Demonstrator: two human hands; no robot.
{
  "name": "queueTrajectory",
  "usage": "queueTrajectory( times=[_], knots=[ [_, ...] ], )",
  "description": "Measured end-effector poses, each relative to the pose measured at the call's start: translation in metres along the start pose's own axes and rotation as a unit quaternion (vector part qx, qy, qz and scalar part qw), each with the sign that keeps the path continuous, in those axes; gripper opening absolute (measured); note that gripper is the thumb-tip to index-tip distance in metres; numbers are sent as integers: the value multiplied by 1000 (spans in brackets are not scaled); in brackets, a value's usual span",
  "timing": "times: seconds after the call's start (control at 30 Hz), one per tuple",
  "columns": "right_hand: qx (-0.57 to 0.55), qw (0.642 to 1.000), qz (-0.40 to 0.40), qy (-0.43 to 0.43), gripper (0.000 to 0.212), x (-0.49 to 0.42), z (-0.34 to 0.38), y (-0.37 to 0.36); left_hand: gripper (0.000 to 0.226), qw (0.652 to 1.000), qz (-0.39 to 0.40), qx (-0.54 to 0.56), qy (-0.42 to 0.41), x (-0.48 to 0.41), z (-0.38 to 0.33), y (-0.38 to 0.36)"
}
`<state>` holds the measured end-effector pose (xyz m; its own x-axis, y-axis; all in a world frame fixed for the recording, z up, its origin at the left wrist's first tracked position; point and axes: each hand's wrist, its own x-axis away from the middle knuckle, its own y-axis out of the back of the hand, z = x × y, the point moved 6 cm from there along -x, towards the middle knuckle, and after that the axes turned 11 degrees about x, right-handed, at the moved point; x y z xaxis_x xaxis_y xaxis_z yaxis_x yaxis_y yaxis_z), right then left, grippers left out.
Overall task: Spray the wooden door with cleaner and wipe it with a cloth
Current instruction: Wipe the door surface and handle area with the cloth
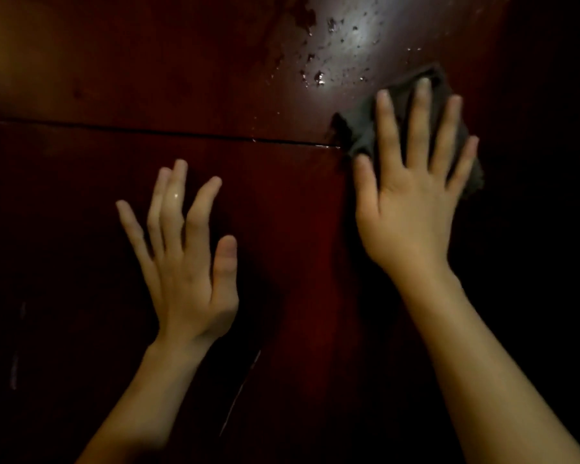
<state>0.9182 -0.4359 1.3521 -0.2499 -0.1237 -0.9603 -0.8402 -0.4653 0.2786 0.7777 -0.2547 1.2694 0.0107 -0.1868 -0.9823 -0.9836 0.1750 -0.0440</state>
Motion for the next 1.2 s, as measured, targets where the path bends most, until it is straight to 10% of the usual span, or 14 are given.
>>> queueTrajectory(
  times=[0.07,0.17,0.33,0.63,0.97,1.2],
  knots=[
    [11,1000,6,-19,68,23,13,-3,57,995,-18,89,47,-2,1,7],
    [-10,981,51,188,73,121,71,-21,49,981,-18,179,74,-2,3,17],
    [4,944,83,321,72,223,75,-46,49,989,22,128,71,9,8,13],
    [-7,984,93,-149,65,179,-103,-58,55,998,38,-6,43,17,3,-3],
    [-80,946,171,263,65,334,202,-56,53,990,97,99,38,13,10,15],
    [-52,984,167,25,73,316,99,-77,42,995,97,-9,37,25,93,119]
  ],
)
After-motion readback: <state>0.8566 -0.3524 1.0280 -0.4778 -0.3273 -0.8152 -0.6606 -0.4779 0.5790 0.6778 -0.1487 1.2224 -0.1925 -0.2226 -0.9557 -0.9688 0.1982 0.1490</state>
